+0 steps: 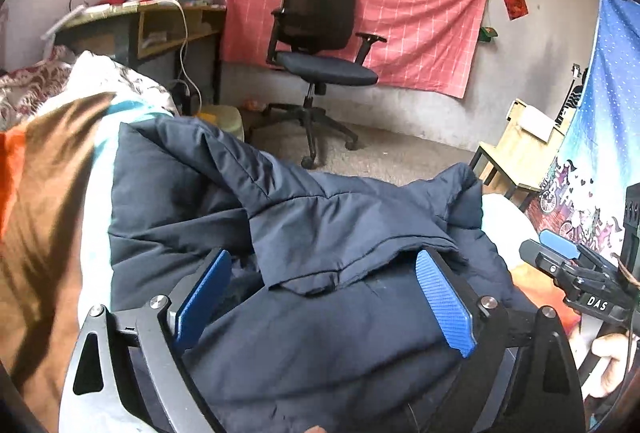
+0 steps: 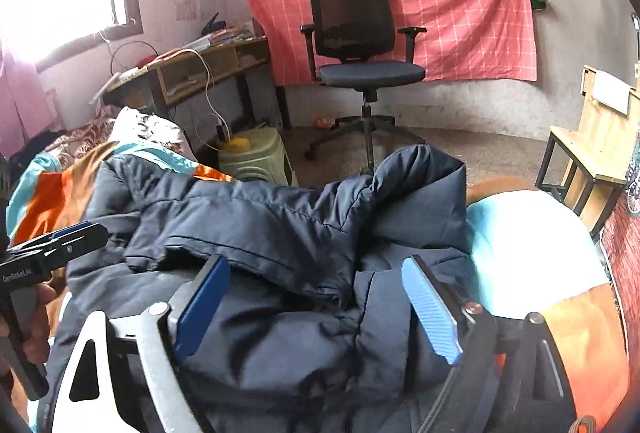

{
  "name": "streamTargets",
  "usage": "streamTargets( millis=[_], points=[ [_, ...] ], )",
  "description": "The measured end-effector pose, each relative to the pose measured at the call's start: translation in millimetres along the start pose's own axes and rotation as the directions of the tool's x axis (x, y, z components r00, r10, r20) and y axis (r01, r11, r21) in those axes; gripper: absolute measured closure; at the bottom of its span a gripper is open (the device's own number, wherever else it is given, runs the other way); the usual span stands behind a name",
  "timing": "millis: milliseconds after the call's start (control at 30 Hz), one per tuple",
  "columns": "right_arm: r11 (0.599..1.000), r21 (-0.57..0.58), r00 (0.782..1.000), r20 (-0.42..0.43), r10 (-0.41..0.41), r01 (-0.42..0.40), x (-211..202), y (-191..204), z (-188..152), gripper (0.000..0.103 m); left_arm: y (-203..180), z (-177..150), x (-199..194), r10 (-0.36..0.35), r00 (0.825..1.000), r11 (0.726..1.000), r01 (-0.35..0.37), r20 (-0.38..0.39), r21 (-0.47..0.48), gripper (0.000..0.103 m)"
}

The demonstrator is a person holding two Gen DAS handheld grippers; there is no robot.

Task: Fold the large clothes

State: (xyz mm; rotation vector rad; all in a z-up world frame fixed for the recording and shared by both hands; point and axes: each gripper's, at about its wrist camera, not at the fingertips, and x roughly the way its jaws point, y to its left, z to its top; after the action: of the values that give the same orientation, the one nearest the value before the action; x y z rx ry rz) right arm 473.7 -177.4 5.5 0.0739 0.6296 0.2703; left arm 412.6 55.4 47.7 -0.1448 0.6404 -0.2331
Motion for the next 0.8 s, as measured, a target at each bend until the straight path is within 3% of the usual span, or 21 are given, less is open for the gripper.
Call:
streamTargets(
  millis=[300,533,800],
  points=[
    [0.999,0.021,0.999,0.019,-0.033,0.033,-73.7,24.9,-5.9,0.009,-34.5,-22.1,-79.8,0.026,0.997,0.992,-0.035,0.076,0.123,0.008],
    [0.996,0.059,0.998,0.024,-0.064,0.063,-135.5,44.0,-22.1,0.007,-43.5,-46.1,-115.1,-0.008,0.998,0.988,-0.001,0.061,0.155,0.006],
    [0.996,0.063,0.998,0.023,-0.061,0.059,-176.1,50.6,-50.1,0.005,-54.2,-85.0,-152.7,0.000,0.998,0.981,-0.013,0.066,0.192,0.006]
  ],
)
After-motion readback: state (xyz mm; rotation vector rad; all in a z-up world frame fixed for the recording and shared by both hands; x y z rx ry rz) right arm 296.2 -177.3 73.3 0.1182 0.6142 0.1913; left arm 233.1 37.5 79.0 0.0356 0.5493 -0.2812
